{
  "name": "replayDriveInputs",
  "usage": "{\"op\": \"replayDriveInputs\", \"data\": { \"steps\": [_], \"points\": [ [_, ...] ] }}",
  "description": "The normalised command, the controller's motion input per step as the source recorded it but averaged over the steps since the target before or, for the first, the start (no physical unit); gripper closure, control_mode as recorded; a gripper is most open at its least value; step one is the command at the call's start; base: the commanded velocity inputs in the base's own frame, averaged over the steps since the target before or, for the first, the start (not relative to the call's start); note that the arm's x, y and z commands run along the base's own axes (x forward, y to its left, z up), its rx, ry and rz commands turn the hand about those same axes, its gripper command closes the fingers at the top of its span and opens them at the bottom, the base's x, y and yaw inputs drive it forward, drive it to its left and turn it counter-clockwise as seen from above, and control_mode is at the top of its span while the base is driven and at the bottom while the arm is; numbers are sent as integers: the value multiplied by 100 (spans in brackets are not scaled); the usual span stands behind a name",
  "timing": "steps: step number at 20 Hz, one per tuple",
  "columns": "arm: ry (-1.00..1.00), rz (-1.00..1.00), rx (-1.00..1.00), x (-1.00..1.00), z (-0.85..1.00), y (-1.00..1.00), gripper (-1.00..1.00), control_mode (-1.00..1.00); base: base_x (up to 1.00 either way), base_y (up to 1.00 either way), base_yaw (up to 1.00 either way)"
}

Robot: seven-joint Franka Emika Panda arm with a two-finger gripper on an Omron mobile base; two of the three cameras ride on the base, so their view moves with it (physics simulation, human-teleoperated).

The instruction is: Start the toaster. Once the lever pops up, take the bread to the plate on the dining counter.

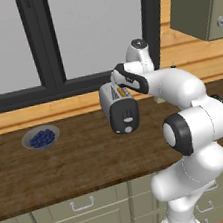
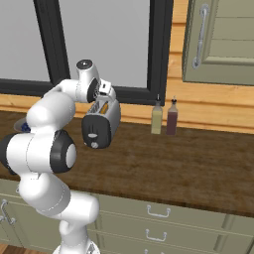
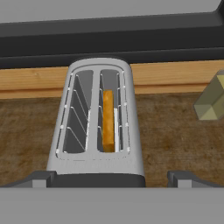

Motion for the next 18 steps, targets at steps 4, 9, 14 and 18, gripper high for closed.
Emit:
{"op": "replayDriveInputs", "data": {
  "steps": [4,9,14,18],
  "points": [
    [0,0,0,0,0,0,-100,-100,0,0,0],
    [0,0,0,0,0,0,-100,-100,0,0,0],
    [0,0,0,0,0,0,-100,-100,0,0,0],
    [0,0,0,0,0,0,-100,-100,0,0,0]
  ]
}}
